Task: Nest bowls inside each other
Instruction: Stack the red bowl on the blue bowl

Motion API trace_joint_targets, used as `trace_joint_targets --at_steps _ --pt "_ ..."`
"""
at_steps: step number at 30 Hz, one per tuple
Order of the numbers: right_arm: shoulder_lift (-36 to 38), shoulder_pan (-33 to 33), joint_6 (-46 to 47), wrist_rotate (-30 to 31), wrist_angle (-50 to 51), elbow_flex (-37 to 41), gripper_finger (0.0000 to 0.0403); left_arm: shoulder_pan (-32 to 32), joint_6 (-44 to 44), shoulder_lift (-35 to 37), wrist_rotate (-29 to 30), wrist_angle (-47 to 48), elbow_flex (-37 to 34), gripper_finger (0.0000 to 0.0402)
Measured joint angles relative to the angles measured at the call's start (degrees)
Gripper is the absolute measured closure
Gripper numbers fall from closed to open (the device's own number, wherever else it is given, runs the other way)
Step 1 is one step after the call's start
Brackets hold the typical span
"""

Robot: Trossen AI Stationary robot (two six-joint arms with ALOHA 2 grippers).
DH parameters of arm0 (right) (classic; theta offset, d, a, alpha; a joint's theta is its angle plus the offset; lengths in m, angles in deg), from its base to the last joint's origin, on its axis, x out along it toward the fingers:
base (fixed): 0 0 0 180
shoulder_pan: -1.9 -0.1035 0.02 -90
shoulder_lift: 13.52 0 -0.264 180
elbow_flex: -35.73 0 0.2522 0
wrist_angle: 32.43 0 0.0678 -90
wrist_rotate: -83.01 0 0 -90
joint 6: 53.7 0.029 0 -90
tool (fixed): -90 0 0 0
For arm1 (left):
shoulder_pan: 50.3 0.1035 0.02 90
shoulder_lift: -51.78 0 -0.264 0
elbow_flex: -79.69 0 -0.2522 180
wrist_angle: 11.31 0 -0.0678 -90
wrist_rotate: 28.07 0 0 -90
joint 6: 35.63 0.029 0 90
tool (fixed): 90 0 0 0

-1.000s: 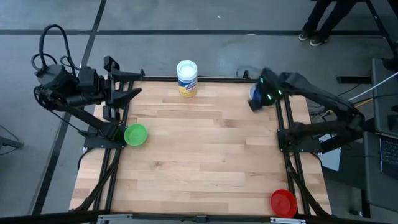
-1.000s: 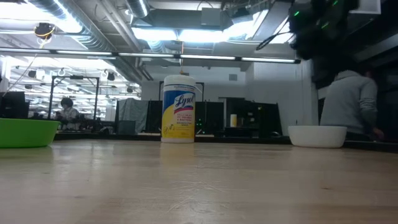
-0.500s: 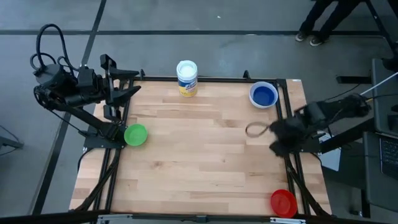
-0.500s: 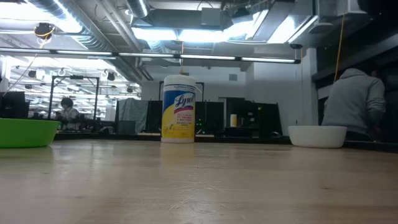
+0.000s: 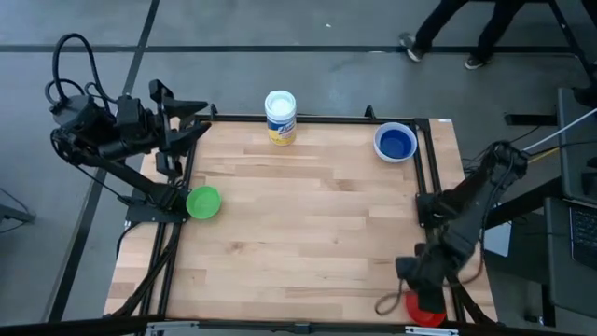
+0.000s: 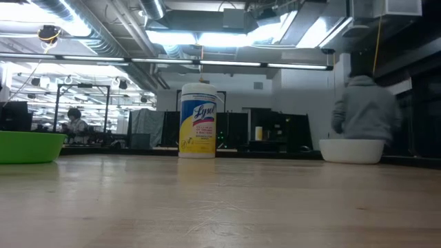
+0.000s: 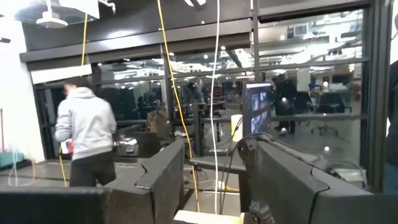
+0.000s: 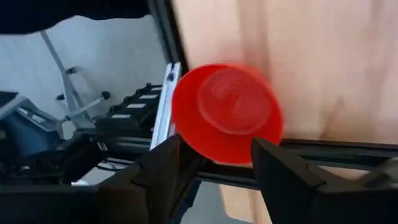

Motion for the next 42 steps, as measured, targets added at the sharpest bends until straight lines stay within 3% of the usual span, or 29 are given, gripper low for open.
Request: trace_joint_targets --at_steps 3,10,17,26,31,42 --pt "-0.70 -4.05 0.57 4.30 0.46 -0.02 0.0210 0.00 -0.67 -1.56 0.00 -3.58 0.02 0.0208" --pt "-0.64 -10.09 3.04 20.60 1.82 3.06 0.0228 -0.02 2.72 -9.74 2.84 -13.09 0.03 0.0208" --pt "-0.64 -14.61 12.55 18.99 -17.49 13.85 0.0226 -0.42 3.47 -14.89 5.44 -22.25 0.00 0.0208" --pt "-0.67 -17.03 13.29 19.10 -18.14 16.02 0.0227 -4.39 2.10 -15.26 9.90 -23.80 0.00 0.0208" --pt "-0.67 -15.45 11.62 19.08 -21.15 15.87 0.0228 -6.02 2.98 -15.26 12.37 -23.82 0.00 0.0208" --pt "-0.67 -11.58 5.45 20.46 -15.31 15.06 0.0234 -6.73 4.29 -15.26 13.27 -23.78 0.00 0.0208"
